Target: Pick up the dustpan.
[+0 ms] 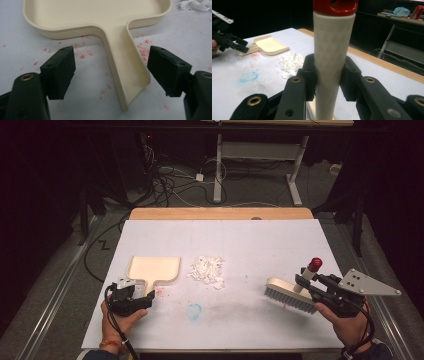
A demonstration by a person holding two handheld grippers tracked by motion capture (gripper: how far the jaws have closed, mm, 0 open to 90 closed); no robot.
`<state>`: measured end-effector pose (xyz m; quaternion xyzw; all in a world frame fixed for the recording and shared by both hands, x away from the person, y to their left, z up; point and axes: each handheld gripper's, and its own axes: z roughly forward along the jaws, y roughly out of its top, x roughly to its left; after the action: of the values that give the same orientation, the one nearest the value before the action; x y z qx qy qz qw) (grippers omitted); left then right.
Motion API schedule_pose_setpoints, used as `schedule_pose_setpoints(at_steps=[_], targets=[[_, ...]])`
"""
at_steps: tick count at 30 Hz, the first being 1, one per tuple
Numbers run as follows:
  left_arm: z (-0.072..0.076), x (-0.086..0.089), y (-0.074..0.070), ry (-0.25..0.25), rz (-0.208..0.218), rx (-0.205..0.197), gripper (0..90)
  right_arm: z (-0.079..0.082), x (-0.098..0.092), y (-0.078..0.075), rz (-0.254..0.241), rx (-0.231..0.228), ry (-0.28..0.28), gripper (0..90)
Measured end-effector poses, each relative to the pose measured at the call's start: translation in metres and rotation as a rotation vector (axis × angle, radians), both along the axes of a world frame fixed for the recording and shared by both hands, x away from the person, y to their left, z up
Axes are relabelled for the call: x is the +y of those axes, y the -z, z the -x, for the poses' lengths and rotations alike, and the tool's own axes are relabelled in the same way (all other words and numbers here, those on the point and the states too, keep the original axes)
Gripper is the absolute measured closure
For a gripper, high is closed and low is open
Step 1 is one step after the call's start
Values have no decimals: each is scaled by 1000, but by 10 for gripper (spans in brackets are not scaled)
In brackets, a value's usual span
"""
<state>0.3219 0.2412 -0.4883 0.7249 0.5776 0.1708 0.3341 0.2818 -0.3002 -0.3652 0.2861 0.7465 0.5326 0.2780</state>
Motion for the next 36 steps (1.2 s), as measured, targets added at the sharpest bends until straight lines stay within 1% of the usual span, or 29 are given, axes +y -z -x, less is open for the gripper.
schedule_pose_setpoints(at_steps=[1, 2, 4, 6, 7, 8, 9, 11, 12, 14, 15, 17, 20, 24, 25, 26, 28, 29, 30, 32, 34, 36], targets=[[-4, -2, 1, -4, -3, 8, 234, 0, 0, 0, 1, -1, 1, 704], [-8, -4, 2, -9, -16, 15, 244, -1, 0, 0, 3, -4, 0, 704], [-16, -7, 1, -25, -46, 16, 262, -1, 0, 1, -2, -2, 2, 704], [-21, -10, 1, -48, -68, 15, 308, -1, 0, 2, -2, 1, 0, 704], [-23, -11, 1, -43, -92, 13, 348, -1, 0, 2, -4, 0, -2, 705], [-24, -11, 1, -43, -97, 13, 363, -1, 0, 2, -7, -1, -1, 705], [-24, -11, 1, -50, -94, 13, 388, -1, 0, 2, -10, -1, 0, 705], [-25, -11, 0, -39, -101, 15, 440, -1, 0, 3, -13, 1, -8, 705], [-25, -11, 0, -34, -98, 15, 472, -1, 0, 3, -15, 3, -10, 705], [-25, -12, -1, -30, -103, 13, 598, -2, 1, 3, -13, 5, -10, 705], [-25, -12, -1, -23, -110, 14, 629, -3, 1, 3, -12, 7, -14, 705], [-25, -13, -2, -18, -121, 17, 634, -3, 3, 3, -16, 7, -14, 706], [-26, -12, -3, -4, -122, 19, 635, -5, 6, 4, -12, 12, -22, 706], [-26, -10, -8, 23, -155, 9, 638, -6, 9, 5, -5, -2, -38, 706], [-25, -9, -9, 28, -158, 5, 638, -6, 10, 5, -8, 0, -44, 707], [-24, -8, -11, 34, -165, 0, 638, -7, 10, 5, -9, 0, -39, 706], [-21, -8, -15, 41, -184, -25, 639, -8, 10, 5, -1, -5, -35, 706], [-20, -8, -18, 52, -188, -32, 639, -9, 9, 5, -5, -4, -30, 706], [-19, -7, -20, 58, -185, -40, 639, -9, 9, 5, -3, 0, -32, 706], [-16, -7, -25, 67, -194, -55, 639, -10, 8, 4, 0, 10, -50, 706], [-13, -6, -28, 74, -186, -63, 640, -11, 9, 2, 4, 7, -37, 706], [-9, -5, -31, 79, -199, -70, 640, -12, 9, 1, 8, 5, -34, 706]])
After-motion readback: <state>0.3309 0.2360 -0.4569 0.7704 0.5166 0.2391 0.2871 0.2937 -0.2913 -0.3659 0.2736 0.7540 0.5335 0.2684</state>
